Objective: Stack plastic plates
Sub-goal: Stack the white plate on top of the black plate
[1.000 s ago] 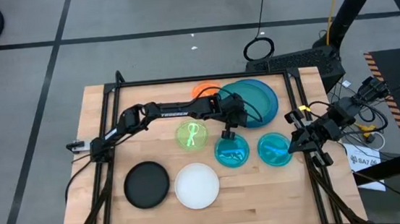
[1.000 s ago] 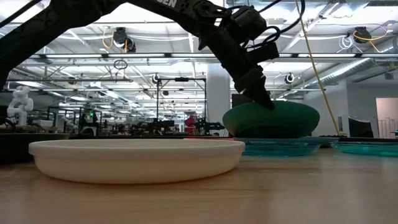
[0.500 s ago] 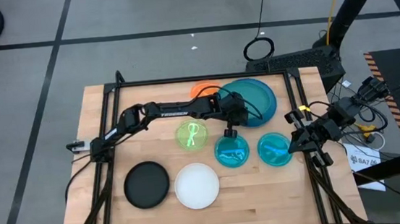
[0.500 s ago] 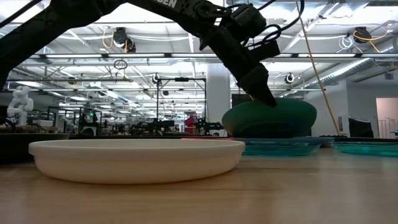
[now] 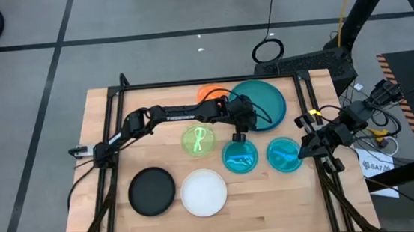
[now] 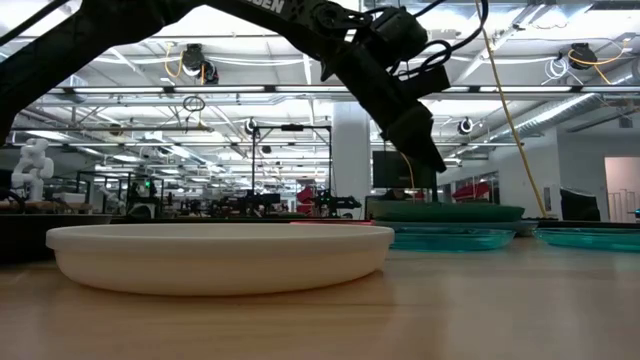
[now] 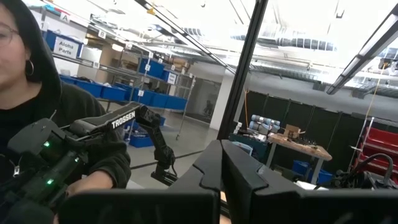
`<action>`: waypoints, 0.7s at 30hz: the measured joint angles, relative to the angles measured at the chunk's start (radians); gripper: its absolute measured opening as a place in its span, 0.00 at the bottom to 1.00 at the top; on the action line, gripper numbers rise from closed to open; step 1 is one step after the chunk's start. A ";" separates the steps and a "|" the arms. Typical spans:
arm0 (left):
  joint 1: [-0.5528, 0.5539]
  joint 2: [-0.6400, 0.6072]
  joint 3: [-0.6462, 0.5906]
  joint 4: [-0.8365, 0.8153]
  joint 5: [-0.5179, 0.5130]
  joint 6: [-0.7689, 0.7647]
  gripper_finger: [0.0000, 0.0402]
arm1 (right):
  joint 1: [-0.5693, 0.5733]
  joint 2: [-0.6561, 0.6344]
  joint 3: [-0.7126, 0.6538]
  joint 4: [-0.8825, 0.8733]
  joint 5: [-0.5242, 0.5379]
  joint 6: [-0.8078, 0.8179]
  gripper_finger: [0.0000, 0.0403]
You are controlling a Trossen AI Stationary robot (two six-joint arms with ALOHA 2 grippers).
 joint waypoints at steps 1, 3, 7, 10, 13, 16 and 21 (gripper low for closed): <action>0.000 0.000 0.000 0.002 0.000 0.000 0.46 | 0.000 0.000 0.000 -0.002 0.000 0.000 0.00; 0.000 0.000 0.000 0.001 -0.012 0.000 0.49 | 0.000 0.000 0.000 -0.005 0.000 0.000 0.00; -0.002 -0.010 0.000 -0.045 -0.088 0.001 0.52 | 0.000 0.000 0.000 -0.014 0.077 0.000 0.00; 0.003 -0.039 0.000 -0.116 -0.117 -0.019 0.52 | 0.000 0.000 0.000 -0.027 0.228 0.000 0.00; 0.011 -0.082 0.000 -0.187 -0.117 -0.063 0.52 | 0.000 0.001 0.000 -0.046 0.400 -0.002 0.00; 0.025 -0.124 0.000 -0.271 -0.107 -0.102 0.52 | -0.001 0.004 0.000 -0.063 0.528 0.000 0.00; 0.047 -0.199 0.002 -0.415 -0.091 -0.140 0.52 | -0.002 0.017 0.000 -0.071 0.629 0.020 0.00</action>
